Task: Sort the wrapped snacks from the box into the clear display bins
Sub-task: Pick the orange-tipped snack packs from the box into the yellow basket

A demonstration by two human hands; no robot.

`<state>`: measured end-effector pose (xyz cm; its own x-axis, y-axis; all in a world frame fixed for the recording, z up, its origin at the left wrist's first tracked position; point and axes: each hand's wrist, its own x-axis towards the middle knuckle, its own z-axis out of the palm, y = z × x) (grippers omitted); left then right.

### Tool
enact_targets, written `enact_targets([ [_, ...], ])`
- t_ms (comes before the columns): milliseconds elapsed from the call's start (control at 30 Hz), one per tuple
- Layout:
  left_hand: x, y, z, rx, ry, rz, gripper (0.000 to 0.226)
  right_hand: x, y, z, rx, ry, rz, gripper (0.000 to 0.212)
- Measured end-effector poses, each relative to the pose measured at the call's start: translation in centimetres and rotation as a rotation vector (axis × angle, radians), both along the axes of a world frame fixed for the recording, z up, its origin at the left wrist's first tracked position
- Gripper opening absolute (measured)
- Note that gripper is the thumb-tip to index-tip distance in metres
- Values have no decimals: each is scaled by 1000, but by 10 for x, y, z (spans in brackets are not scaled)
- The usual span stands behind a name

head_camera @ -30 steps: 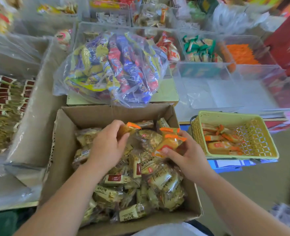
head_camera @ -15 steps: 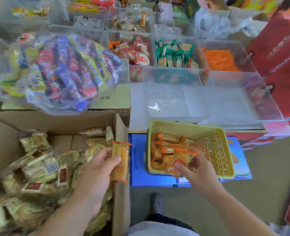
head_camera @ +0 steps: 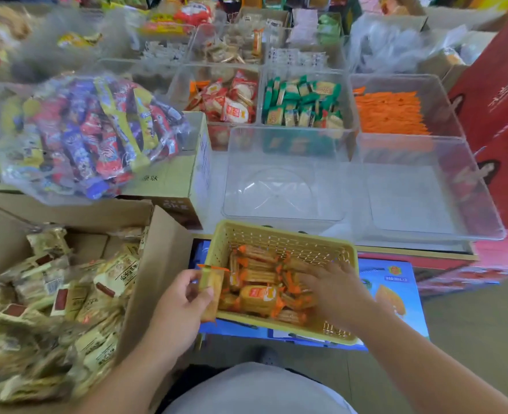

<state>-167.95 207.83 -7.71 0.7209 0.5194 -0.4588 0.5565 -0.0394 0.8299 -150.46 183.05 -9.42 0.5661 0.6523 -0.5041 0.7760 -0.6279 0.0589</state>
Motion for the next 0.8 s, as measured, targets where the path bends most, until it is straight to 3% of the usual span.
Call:
enact_targets([
  [100,11,-3,2,130,16,-58,23,5,-2,-7,-68,4,32,75],
  [400,90,-25,-15,450,112,-389,47,4,-39,-4,114,19,-66,72],
  [600,107,-26,-24,566,333,-666,72,1,-49,-12,270,69,-146,65],
  [800,55,-24,9,712,20,-625,55,-4,-35,-9,459,4,-255,54],
])
